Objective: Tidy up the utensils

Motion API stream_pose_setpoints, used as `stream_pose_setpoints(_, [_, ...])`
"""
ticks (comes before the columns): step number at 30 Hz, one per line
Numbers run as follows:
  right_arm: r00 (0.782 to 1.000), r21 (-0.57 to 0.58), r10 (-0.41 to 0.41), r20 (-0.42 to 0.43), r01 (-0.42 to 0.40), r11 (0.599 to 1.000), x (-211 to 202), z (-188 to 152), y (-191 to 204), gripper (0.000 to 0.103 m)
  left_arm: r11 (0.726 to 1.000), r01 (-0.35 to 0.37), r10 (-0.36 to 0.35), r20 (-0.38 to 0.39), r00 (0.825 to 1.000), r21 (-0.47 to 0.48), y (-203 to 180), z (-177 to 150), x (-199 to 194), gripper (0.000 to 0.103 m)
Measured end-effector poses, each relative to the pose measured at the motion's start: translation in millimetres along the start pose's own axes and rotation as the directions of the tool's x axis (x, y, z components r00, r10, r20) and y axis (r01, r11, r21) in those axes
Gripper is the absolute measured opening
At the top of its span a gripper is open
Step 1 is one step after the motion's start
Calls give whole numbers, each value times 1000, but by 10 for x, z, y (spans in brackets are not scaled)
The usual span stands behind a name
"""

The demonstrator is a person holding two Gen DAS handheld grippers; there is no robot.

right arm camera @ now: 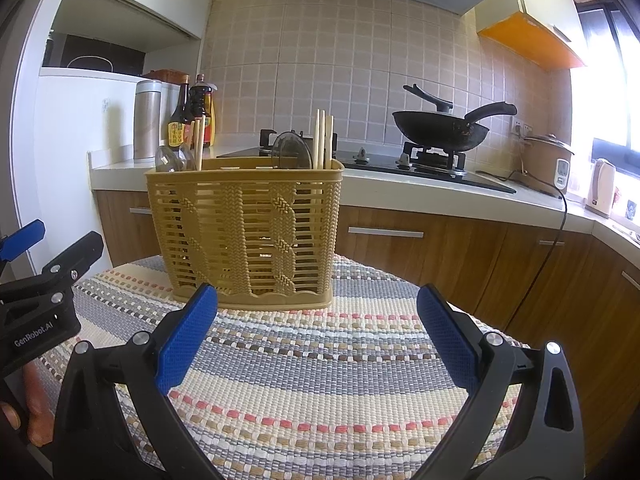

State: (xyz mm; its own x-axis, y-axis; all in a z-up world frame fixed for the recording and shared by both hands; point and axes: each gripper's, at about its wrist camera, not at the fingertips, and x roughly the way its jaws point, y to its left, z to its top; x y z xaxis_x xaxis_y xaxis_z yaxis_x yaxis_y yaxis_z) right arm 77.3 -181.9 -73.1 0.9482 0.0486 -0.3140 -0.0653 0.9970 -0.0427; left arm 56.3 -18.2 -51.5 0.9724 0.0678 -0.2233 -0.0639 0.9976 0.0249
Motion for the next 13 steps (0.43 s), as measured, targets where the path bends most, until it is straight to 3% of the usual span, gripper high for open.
stream_pose_setpoints(13, [1000, 1, 2, 1, -2, 1000, 4, -3, 16, 95, 1000, 18, -18, -12, 1000, -6, 9, 2, 6, 96])
